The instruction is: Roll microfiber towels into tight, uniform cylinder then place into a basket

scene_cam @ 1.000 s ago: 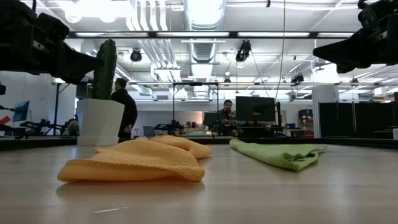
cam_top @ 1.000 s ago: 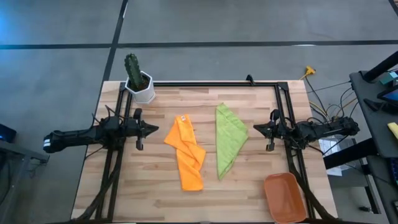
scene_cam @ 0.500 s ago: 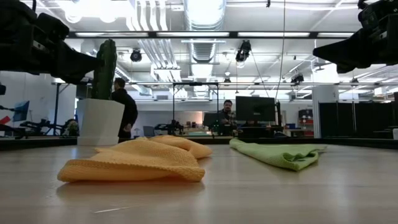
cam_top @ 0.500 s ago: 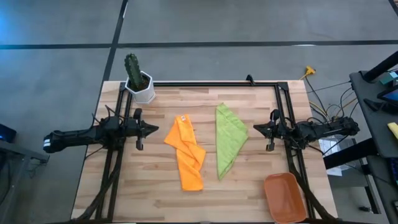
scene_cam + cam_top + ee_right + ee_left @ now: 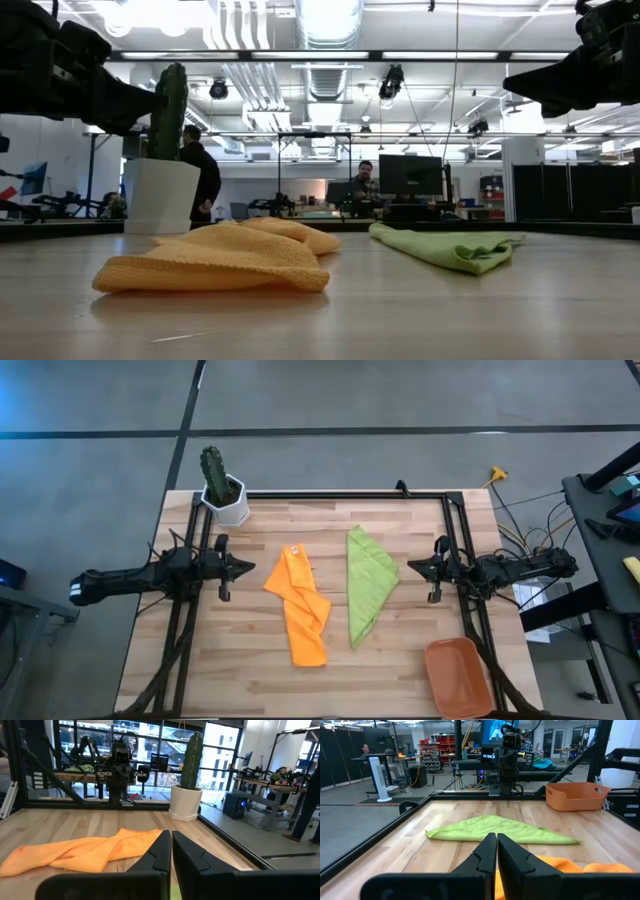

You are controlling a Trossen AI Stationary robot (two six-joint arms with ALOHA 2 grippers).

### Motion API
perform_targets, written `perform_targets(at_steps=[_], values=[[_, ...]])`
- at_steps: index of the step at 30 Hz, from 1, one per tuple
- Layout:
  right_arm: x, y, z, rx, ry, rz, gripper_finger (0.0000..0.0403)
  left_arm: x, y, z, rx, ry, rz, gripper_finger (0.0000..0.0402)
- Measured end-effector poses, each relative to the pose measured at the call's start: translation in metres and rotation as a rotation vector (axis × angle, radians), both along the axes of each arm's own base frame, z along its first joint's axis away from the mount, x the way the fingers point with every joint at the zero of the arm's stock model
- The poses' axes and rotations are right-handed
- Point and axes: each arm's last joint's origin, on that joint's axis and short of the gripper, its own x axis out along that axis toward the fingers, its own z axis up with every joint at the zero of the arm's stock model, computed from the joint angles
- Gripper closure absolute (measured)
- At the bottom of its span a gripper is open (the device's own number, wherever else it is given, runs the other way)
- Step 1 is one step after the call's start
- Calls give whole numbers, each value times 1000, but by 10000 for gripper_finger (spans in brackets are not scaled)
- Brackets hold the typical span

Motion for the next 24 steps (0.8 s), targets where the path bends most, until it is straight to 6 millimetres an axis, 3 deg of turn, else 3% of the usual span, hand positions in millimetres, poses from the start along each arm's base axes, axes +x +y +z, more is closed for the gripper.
perform_targets(at_steps=[6, 11, 15, 19, 24], values=[[0, 0, 0, -8, 2, -1, 394, 0, 0, 0, 0, 0, 0, 402], [0, 0, 0, -160, 34, -11, 394, 0, 0, 0, 0, 0, 0, 402], [0, 0, 0, -162, 33, -12, 394, 0, 0, 0, 0, 0, 0, 402], [0, 0, 2, -73, -2, -8, 394, 0, 0, 0, 0, 0, 0, 402], [-3, -1, 18, -208, -132, -31, 394, 0, 0, 0, 0, 0, 0, 402]])
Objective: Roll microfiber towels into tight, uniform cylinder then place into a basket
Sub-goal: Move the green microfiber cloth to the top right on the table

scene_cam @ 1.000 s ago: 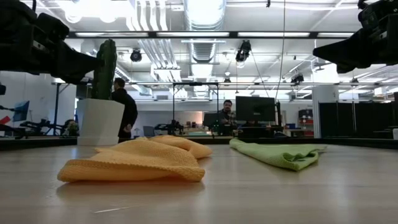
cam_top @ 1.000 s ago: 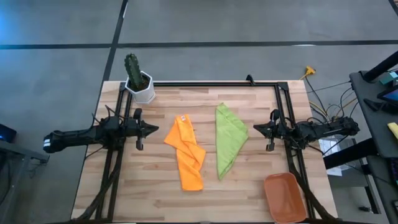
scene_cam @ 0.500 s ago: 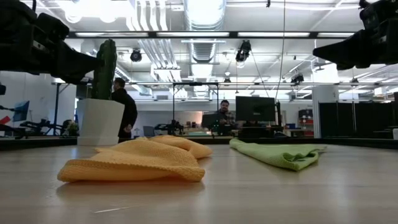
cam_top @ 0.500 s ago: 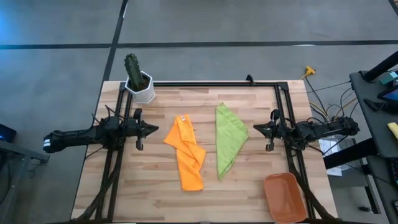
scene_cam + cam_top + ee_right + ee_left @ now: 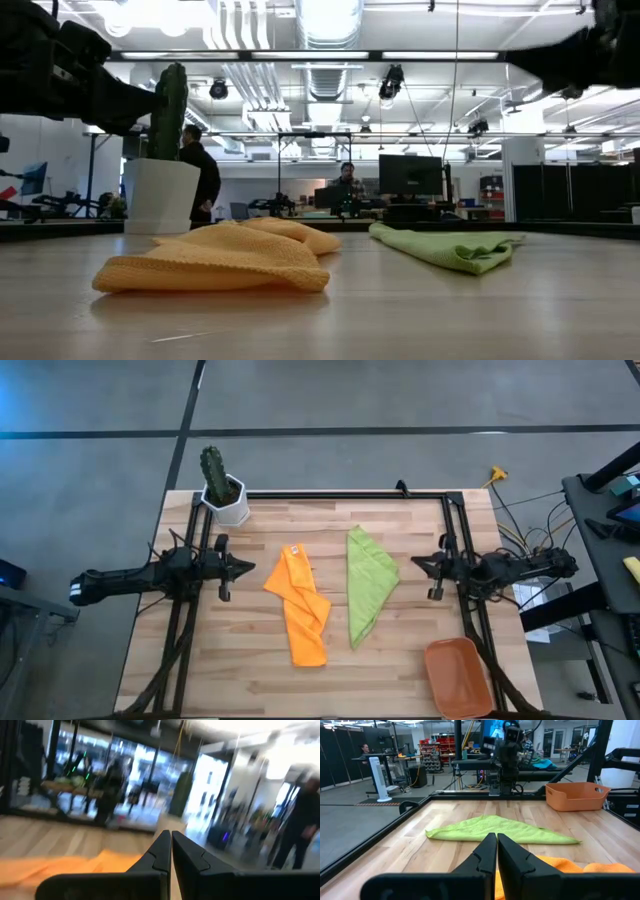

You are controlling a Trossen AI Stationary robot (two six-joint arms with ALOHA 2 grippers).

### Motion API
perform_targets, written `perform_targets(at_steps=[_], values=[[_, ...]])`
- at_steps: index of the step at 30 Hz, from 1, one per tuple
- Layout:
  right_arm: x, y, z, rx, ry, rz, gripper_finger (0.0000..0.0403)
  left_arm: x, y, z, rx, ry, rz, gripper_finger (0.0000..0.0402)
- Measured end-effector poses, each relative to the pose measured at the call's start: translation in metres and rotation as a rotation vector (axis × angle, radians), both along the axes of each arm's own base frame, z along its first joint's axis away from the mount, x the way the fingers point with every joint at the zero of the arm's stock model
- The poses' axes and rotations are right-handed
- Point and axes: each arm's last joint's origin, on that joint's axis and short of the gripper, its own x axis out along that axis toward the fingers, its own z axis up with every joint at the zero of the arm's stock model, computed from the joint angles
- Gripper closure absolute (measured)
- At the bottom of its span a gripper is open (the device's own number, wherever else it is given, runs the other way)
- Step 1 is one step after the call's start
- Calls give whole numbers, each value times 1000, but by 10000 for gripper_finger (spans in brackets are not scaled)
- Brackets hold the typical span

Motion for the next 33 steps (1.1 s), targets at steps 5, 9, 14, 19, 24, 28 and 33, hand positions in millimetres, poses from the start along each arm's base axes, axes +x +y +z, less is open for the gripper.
perform_targets(at_steps=[5, 9, 14, 19, 24, 28, 33], values=[[-7, -2, 20, 3, -209, -17, 394, 0, 0, 0, 0, 0, 0, 402], [-10, -2, 25, -3, -261, -25, 394, 0, 0, 0, 0, 0, 0, 402], [-7, 0, 24, -68, -239, 22, 394, 0, 0, 0, 0, 0, 0, 402], [0, 2, 19, -69, -173, 45, 392, 0, 0, 0, 0, 0, 0, 402], [14, 7, 8, -6, -56, 120, 347, 0, 0, 0, 0, -1, 0, 402], [25, 10, -1, 87, 11, 155, 286, 0, 0, 0, 0, -1, 0, 402], [34, 12, 2, 178, -37, 176, 237, 0, 0, 0, 0, 0, 0, 402]])
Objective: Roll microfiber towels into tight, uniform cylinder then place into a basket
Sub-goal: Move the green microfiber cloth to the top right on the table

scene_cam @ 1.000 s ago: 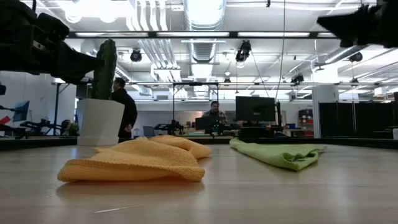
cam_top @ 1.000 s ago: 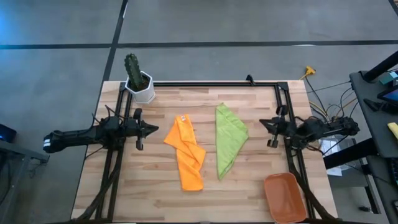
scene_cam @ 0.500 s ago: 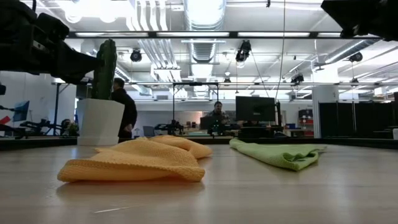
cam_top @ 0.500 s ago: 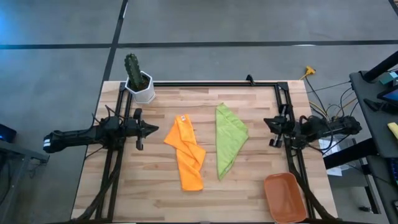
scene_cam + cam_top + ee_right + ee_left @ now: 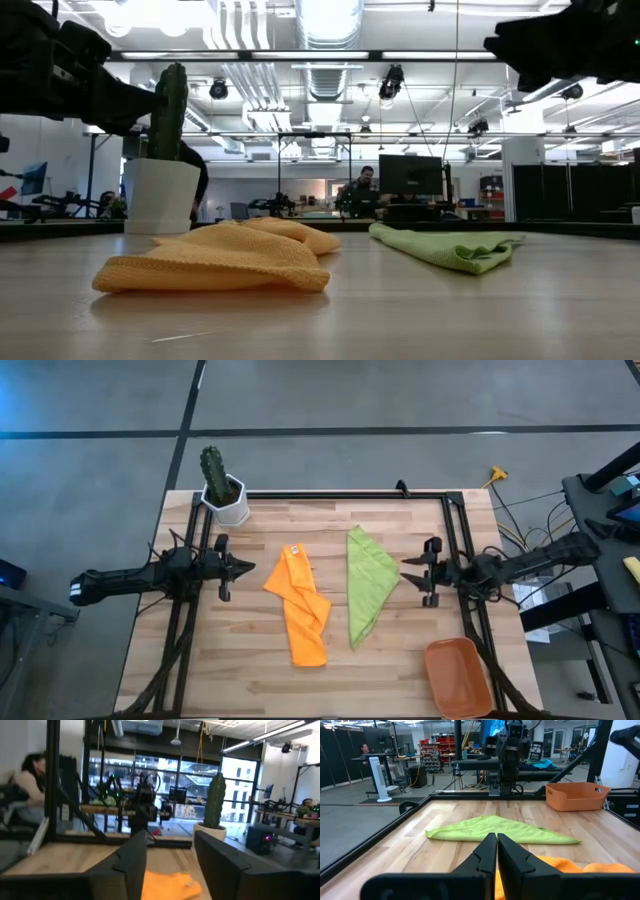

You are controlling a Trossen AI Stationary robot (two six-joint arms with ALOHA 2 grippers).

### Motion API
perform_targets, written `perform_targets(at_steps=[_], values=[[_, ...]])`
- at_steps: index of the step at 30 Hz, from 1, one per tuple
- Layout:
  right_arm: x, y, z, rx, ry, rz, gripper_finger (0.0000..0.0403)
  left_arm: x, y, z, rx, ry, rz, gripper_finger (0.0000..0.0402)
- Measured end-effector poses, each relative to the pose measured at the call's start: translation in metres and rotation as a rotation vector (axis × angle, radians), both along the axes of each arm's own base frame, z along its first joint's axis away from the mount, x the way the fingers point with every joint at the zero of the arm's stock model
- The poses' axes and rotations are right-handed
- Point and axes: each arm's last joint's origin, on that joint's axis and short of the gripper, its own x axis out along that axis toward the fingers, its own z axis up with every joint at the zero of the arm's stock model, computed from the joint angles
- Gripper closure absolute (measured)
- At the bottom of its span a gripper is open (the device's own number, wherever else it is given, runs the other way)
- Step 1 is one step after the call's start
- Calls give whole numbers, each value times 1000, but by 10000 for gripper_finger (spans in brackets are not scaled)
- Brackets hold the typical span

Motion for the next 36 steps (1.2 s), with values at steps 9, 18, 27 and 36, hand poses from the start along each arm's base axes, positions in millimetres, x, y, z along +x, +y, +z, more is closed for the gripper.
perform_targets(at_steps=[9, 18, 27, 36], values=[[44, 10, 29, -93, 63, -25, 216, 1, 0, 15, 33, -158, -1, 402], [126, 23, 35, -310, 244, -68, 232, -4, -1, 45, -8, -476, -20, 402], [215, 24, 13, -343, 540, -71, 231, 0, 1, 41, 79, -420, 28, 402], [281, -8, -8, -108, 952, 193, 231, 2, 1, 40, 77, -402, 30, 402]])
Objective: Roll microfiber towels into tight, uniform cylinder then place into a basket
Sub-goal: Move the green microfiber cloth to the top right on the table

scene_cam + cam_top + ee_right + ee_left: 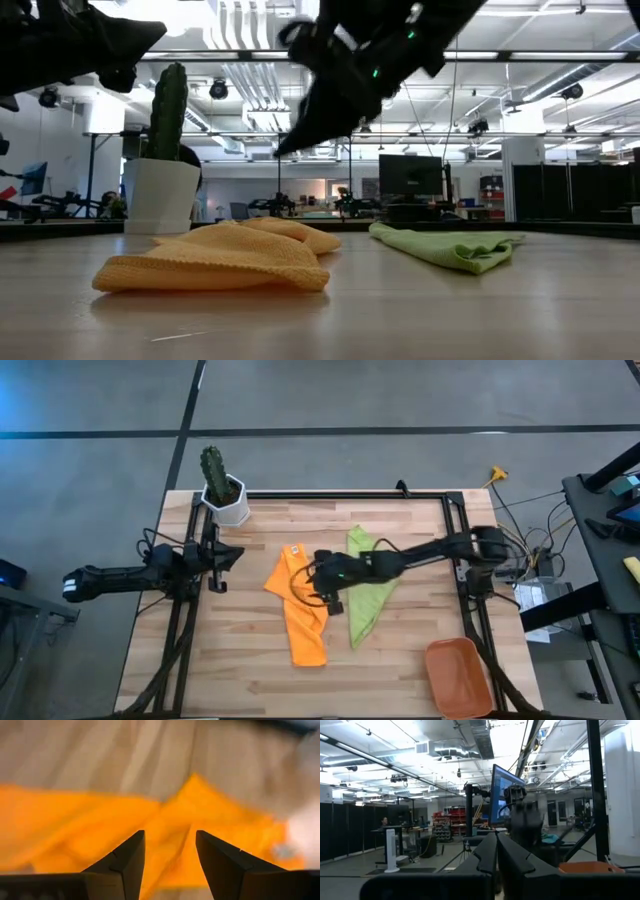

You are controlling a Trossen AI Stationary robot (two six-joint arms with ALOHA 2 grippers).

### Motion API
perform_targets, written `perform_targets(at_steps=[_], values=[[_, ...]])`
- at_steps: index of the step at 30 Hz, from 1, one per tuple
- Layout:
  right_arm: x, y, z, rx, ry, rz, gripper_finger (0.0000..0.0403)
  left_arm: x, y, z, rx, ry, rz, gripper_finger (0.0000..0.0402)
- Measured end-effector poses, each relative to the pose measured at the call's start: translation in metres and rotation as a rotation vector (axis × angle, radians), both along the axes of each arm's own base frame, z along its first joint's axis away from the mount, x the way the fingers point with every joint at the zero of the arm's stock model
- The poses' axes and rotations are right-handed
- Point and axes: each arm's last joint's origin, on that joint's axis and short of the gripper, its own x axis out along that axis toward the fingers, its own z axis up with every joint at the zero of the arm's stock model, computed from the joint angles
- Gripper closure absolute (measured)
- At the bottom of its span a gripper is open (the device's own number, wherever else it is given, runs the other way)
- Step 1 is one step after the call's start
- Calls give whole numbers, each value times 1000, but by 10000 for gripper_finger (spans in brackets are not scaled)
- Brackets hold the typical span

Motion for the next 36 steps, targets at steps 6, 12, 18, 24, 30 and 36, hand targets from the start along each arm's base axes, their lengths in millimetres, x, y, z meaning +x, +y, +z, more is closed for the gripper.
perform_targets(at_steps=[6, 12, 18, 24, 30, 36], values=[[21, -16, -28, 14, 94, -47, 210, -1, 0, 1, 2, -8, 1, 402], [29, -28, -35, 41, 98, -100, 193, -2, 0, 4, 83, -30, 55, 402], [29, -33, -44, 76, 111, -142, 195, -2, 2, 3, 87, -22, 97, 402], [26, -32, -47, 147, 154, -103, 208, -2, 2, 3, 86, -20, 99, 402], [11, -36, -37, 36, 272, -214, 222, 0, 2, 2, 83, -9, 100, 402], [-25, -43, -23, -73, 391, -394, 234, 1, 2, 1, 79, 11, 98, 402]])
